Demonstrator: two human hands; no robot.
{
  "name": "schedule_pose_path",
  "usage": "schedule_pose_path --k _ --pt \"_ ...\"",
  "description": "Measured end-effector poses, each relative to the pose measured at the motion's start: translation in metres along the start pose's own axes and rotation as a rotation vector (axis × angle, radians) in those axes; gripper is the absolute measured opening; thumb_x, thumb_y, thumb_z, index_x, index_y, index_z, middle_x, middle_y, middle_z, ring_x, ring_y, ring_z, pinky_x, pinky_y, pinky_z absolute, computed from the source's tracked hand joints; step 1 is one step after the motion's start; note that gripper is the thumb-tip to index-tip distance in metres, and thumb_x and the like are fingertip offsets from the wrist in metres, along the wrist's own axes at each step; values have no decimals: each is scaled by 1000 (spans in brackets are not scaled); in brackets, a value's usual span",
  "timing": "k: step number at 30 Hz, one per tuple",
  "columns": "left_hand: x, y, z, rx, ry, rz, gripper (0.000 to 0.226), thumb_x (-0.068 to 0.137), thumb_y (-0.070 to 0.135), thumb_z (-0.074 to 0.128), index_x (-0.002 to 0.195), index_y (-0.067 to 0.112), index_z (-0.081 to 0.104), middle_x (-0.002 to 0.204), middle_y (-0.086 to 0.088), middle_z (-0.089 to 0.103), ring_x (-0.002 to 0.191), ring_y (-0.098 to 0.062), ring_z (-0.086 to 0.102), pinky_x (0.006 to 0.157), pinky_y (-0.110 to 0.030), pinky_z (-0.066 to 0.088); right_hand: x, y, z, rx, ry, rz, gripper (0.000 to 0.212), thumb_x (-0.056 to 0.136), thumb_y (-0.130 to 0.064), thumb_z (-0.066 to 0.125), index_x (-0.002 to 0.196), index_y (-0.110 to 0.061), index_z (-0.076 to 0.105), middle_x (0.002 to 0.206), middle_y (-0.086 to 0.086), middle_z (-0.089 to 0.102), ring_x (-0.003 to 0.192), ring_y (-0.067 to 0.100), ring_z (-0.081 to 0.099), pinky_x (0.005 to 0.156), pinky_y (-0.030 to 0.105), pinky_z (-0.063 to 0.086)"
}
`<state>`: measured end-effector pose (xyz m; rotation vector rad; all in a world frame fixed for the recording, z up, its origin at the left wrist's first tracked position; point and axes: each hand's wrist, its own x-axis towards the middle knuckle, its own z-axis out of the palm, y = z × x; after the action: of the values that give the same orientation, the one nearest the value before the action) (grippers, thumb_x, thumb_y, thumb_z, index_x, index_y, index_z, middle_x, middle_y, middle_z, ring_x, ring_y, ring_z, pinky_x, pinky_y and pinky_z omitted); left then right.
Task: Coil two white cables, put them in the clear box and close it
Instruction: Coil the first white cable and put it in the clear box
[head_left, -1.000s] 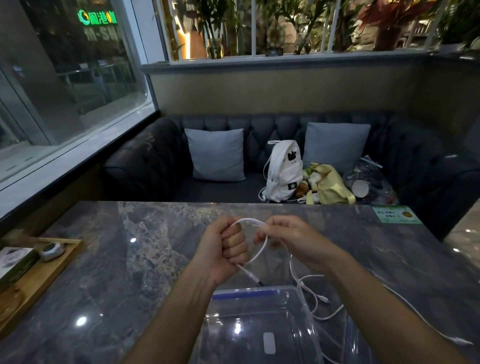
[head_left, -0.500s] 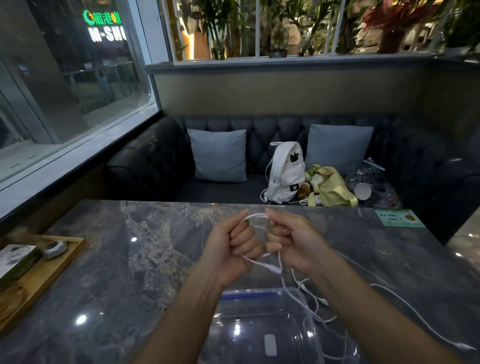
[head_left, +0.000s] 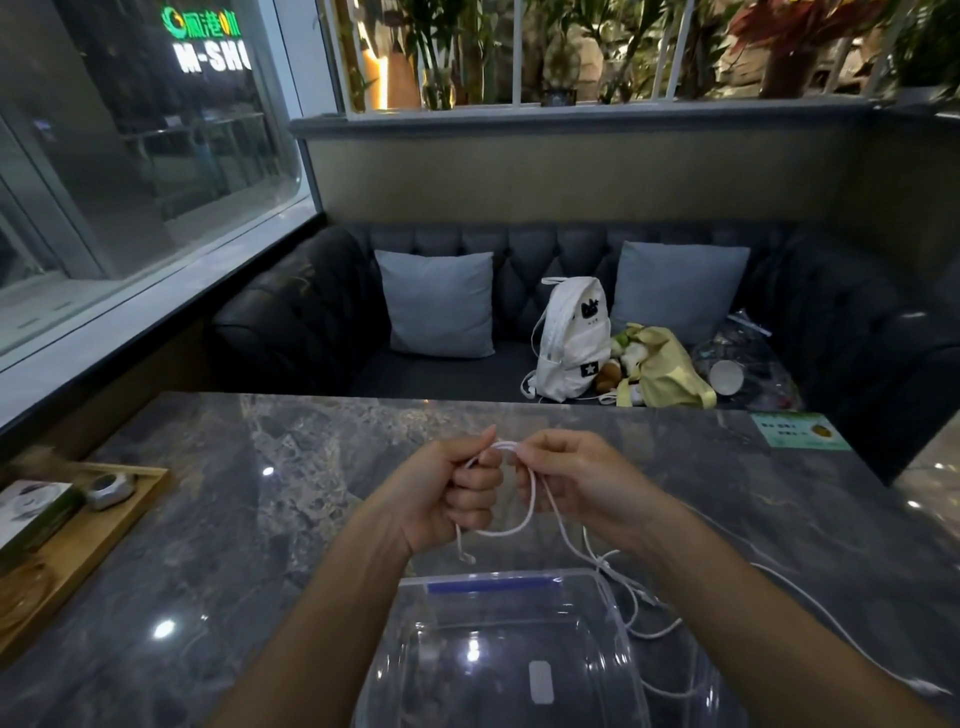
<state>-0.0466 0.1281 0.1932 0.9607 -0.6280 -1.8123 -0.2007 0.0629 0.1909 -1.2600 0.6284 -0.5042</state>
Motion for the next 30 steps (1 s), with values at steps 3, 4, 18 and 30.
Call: schedule_pose_path --k 3,4,18,30 --pt "0 -3 -6 -42 -10 -2 32 83 31 46 55 17 52 33 11 32 34 -6 8 29 -15 15 -1 2 -7 -42 -9 29 11 86 -13 59 80 -10 68 62 -1 68 62 12 64 60 25 53" --pt "1 -4 -7 -52 -11 -4 32 83 30 45 55 17 52 33 11 32 34 -6 8 29 -15 15 0 2 -8 -72 -1 21 11 86 -14 60 80 -11 69 63 -1 69 62 12 64 60 25 53" --pt "6 -12 -11 -87 -57 -52 36 85 28 39 52 18 51 41 10 15 34 -6 6 33 -16 8 2 1 -24 -353 73 -145 12 77 -9 70 70 -19 71 54 -2 60 39 4 42 36 14 32" --pt "-8 -11 -22 -408 -349 146 19 85 15 63 69 7 57 43 6 22 34 -5 7 36 -19 13 4 23 -62 -448 232 -427 33 74 -5 72 85 -31 56 63 4 56 53 5 50 51 13 41"
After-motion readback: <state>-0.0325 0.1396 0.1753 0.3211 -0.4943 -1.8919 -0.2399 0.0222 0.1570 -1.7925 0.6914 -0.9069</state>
